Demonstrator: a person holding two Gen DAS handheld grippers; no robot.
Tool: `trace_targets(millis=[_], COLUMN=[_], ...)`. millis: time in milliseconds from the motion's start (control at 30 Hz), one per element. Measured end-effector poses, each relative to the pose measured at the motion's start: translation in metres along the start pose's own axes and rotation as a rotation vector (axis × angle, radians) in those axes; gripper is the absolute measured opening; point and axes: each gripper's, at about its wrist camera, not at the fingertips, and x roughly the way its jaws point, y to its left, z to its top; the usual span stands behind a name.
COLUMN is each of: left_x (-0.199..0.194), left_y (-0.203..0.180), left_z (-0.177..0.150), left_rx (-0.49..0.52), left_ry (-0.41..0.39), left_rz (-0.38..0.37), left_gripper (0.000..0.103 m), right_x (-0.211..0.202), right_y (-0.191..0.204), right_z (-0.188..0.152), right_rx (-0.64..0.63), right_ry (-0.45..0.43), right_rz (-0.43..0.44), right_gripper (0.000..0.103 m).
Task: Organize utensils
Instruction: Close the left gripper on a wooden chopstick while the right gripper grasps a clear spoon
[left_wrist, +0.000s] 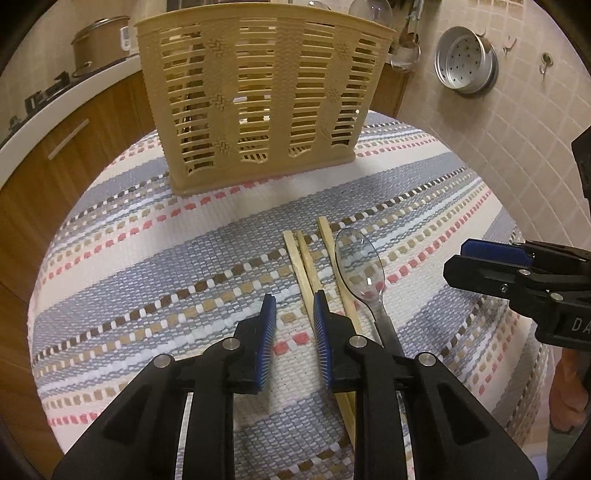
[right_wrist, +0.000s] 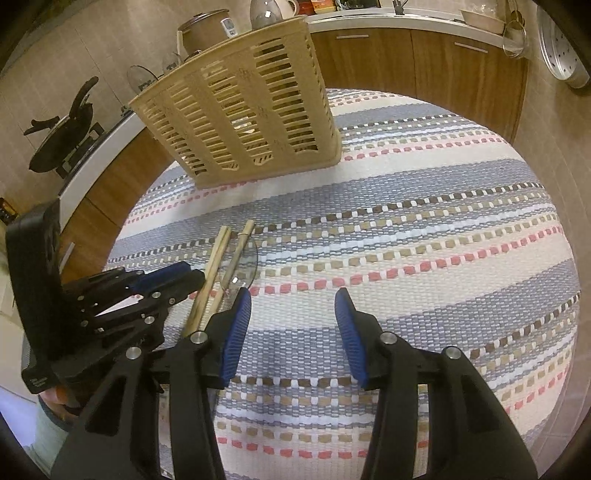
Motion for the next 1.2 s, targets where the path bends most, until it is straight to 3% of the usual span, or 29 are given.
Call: trace_targets(millis=[267, 333, 367, 500, 667, 833, 1000, 1067, 1200], left_x=[0.005, 0.006, 0.006, 0.0, -0.02, -0.03, -0.029, -0.021, -0.009], left_y=[-0.017, -0.017, -0.017, -0.01, 0.034, 0.067, 0.073, 0.067, 0.061], left_z=[0.005, 0.005, 0.005, 0.001, -0.007, -0.015, -0.01, -0.003, 0.012], left_rx=[0.074, 0.07, 0.067, 0.041, -0.12, -0.234, -0.226, -0.202, -0.147], left_ry=[0.016, 0.029, 0.027, -0.003, -0.058, -0.054, -0.024, -0.004, 0.054], left_rz=[0.089, 0.088, 0.075, 0.137, 0.072, -0.028, -0.191, -0.223, -0.253], left_gripper=[0.021, 0.008, 0.006, 0.0, 0.0, 0.0, 0.0, 0.003, 0.005], right_x=[-0.002, 0.0, 0.001, 0.009, 0.028, 0.054, 0.07, 0.073, 0.066], right_y=[-0.005, -0.005, -0.004, 0.009, 0.04, 0.057, 0.07, 0.077, 0.073], right_z=[0.001, 0.003, 0.004, 0.014, 0.028, 0.039, 0.045, 0.043, 0.039], right_rx=[0.012, 0.011, 0.008, -0.025, -0.094, -0.084, -0.104, -0.137, -0.144], right_ry=[0.0, 0.009, 0.015, 0.057, 0.114, 0.191, 0.234, 0.244, 0.233], right_rz=[-0.006, -0.016, -0.021, -0.032, -0.035, -0.042, -0.098, -0.134, -0.149], right_gripper=[0.044, 0.044, 0.044, 0.044, 0.044, 0.044, 0.044, 0.031, 0.031])
